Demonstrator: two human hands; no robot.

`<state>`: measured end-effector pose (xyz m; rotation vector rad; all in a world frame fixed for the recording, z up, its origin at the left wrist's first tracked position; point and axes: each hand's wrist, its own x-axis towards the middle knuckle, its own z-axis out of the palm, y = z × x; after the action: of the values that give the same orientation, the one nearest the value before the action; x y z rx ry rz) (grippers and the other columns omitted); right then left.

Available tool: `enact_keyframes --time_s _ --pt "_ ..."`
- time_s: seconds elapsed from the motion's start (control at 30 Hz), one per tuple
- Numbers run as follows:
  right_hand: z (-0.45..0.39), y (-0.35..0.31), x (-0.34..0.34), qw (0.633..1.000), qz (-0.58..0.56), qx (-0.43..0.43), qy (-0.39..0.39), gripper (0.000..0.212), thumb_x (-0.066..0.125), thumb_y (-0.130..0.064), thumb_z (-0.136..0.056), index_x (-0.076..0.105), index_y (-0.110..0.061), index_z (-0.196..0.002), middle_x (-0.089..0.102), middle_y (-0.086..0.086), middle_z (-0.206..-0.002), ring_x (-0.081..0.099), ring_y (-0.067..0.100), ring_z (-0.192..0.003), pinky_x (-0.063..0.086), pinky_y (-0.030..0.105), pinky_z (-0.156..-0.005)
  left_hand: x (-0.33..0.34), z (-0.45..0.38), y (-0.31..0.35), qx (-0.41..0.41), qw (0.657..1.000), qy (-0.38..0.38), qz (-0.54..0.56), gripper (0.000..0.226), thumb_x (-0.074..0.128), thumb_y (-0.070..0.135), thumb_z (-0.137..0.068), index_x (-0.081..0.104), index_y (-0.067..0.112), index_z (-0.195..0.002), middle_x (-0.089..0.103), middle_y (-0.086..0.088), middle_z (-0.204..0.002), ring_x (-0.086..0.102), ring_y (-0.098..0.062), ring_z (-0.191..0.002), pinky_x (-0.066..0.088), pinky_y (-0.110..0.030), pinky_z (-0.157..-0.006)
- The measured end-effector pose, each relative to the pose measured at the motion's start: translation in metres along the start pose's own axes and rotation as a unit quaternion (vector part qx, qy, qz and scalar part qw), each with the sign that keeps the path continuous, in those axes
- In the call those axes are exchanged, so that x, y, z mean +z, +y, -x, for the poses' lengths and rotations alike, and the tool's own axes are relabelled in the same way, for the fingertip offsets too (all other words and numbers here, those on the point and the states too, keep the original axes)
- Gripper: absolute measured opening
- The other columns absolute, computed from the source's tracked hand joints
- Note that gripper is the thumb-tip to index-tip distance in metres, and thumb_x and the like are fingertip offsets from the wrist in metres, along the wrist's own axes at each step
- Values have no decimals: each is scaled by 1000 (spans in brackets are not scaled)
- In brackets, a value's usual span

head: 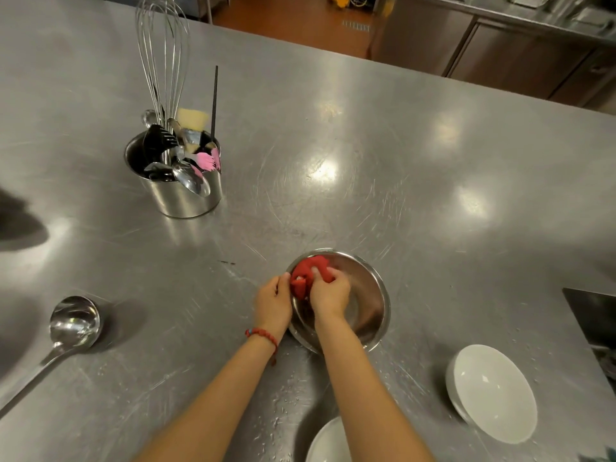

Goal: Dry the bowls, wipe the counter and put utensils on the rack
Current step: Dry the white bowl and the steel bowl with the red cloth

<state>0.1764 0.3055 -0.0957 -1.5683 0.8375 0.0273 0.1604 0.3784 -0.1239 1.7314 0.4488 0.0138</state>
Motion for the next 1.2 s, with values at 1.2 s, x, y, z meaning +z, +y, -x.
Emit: enact_keyframes --time_s 1.2 --pt "-9 -9 -44 962 157 -174 136 30 58 -19 -88 51 -10 -115 58 15 -117 56 31 -103 38 27 -79 9 6 -1 19 996 80 25 50 47 14 -93 28 19 -47 29 1 -47 27 -12 -48 24 -28 -47"
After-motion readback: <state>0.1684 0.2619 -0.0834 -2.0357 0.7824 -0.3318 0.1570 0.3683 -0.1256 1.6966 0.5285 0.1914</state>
